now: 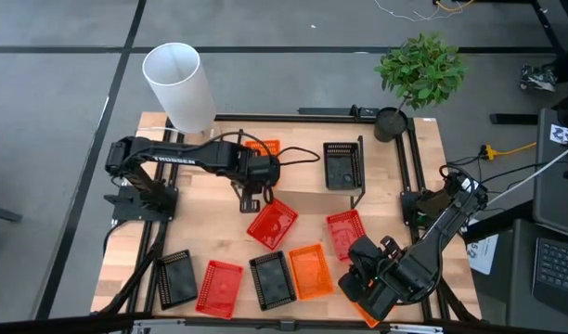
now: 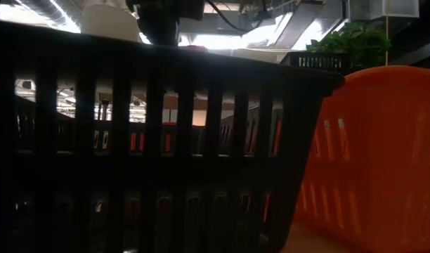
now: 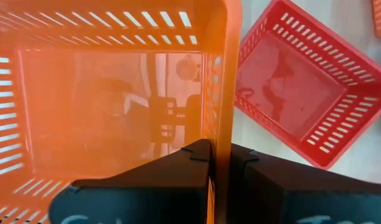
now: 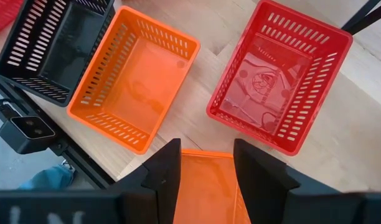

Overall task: Stack baskets on shelf by color
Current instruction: Put the middle left orange bin on the shelf

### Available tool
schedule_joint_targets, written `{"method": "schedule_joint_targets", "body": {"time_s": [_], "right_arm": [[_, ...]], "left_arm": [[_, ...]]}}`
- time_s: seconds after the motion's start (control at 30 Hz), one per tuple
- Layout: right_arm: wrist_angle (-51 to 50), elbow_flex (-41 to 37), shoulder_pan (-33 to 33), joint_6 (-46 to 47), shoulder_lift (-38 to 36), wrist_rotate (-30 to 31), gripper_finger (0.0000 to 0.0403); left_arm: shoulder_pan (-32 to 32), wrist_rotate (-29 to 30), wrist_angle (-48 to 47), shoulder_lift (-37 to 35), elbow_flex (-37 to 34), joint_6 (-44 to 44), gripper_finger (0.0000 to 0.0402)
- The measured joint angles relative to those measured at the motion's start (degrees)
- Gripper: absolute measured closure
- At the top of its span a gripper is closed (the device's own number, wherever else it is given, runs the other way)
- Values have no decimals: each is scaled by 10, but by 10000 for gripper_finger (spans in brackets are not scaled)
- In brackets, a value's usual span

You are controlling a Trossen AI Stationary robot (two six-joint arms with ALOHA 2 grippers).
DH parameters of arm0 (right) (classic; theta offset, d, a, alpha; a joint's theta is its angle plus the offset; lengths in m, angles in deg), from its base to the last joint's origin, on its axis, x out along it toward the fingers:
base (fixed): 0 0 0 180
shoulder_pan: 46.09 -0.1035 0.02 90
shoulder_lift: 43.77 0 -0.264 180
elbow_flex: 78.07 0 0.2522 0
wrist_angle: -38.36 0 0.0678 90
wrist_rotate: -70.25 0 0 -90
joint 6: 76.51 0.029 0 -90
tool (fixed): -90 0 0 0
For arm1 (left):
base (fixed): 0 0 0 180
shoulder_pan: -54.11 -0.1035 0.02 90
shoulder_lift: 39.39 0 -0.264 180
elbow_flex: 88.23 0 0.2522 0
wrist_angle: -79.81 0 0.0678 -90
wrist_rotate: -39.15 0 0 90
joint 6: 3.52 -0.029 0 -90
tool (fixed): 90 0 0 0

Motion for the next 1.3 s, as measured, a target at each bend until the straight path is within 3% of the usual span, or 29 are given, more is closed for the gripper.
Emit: {"method": "schedule_joint_targets", "body": {"time_s": [0.5,0.83,1.03,1.3], "right_arm": [[0,0,0,0,0,0,256],[0,0,0,0,0,0,256],[1,0,0,0,0,-1,256],[12,0,0,0,0,-1,256]], "left_arm": [[-16,25,-1,0,0,10,398],[-16,23,-45,0,1,38,340],[-15,23,-53,1,41,38,333],[-7,3,-131,0,137,57,333]]}}
